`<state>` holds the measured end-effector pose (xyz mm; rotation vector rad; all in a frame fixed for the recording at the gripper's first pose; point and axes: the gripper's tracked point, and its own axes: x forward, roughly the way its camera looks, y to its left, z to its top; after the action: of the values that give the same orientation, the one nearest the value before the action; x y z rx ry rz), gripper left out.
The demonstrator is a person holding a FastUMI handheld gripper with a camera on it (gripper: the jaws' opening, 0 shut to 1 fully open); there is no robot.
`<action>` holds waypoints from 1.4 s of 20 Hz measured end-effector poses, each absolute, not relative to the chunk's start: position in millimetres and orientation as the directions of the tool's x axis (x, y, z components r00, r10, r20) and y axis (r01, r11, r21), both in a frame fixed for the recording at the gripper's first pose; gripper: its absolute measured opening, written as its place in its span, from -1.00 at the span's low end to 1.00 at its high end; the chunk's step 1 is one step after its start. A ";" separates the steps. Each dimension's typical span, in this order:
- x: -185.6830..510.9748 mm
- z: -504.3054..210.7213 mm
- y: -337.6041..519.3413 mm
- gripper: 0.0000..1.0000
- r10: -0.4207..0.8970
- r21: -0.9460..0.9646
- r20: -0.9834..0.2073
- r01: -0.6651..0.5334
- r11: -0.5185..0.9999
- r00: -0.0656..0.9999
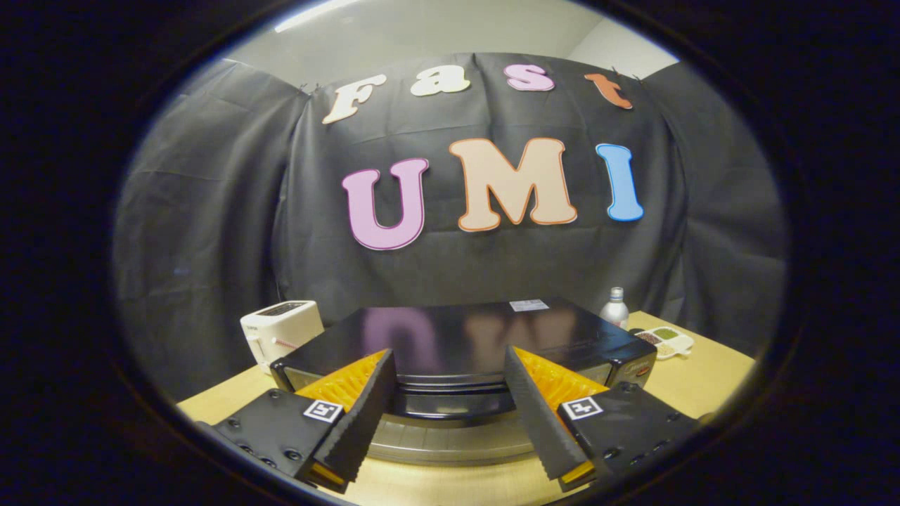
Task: Open the toaster oven, put the food inside, and close the toaster oven door.
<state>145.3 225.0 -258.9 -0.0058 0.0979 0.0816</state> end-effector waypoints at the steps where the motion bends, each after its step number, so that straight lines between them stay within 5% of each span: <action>1: 144.9 -261.2 224.4 0.94 0.082 0.013 -0.093 -0.081 0.997 0.992; 15: 80.7 -265.8 217.3 0.94 0.086 0.025 -0.103 -0.084 0.996 0.991; 28: 16.0 -326.5 207.0 0.93 0.137 0.044 -0.266 -0.130 0.991 0.954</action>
<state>16.0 207.0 -326.5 0.0262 0.2719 0.1358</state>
